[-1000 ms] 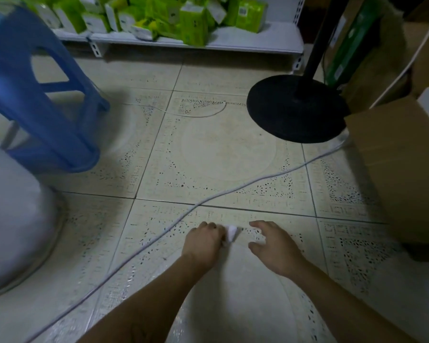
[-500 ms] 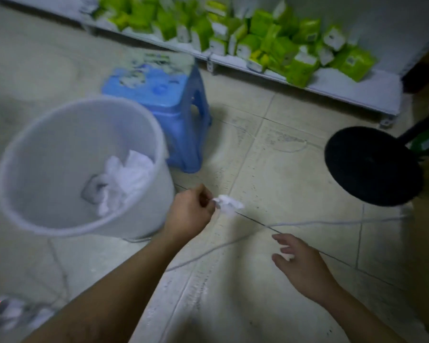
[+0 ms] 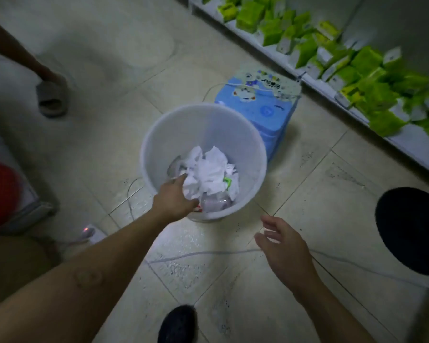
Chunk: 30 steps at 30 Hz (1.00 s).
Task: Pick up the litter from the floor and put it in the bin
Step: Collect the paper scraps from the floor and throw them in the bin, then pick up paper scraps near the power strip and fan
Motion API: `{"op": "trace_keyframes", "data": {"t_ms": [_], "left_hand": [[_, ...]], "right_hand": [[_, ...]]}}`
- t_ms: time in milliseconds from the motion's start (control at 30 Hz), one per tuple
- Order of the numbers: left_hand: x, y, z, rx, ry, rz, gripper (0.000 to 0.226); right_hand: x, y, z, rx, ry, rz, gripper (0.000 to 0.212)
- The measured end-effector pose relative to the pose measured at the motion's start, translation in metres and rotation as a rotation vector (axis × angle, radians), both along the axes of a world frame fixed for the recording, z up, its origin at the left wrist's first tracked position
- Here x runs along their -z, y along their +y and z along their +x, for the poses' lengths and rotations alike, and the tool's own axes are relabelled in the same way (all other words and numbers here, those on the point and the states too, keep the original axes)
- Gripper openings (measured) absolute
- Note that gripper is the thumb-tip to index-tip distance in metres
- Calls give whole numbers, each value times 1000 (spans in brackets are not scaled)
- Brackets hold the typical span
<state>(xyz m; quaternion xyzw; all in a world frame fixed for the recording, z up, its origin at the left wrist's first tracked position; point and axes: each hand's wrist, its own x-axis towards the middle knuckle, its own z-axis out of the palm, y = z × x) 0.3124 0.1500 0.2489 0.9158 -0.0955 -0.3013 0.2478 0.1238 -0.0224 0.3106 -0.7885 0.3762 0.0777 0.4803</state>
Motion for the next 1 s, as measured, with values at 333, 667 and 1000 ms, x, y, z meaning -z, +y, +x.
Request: {"op": "trace_keyframes", "data": {"t_ms": [333,667,1000], "left_hand": [[-123,138,-60,-72,-155,-59,65],[-303,273,-199,-515,-306,14,62],[-430,409,-460,-1004,-372,78,58]], "right_hand": [[-99,116,50,-433,64,-102,72],[-248,266,20,-970,-139,-158,75],[-373,424,-141,-1433,-274,-151,75]]}}
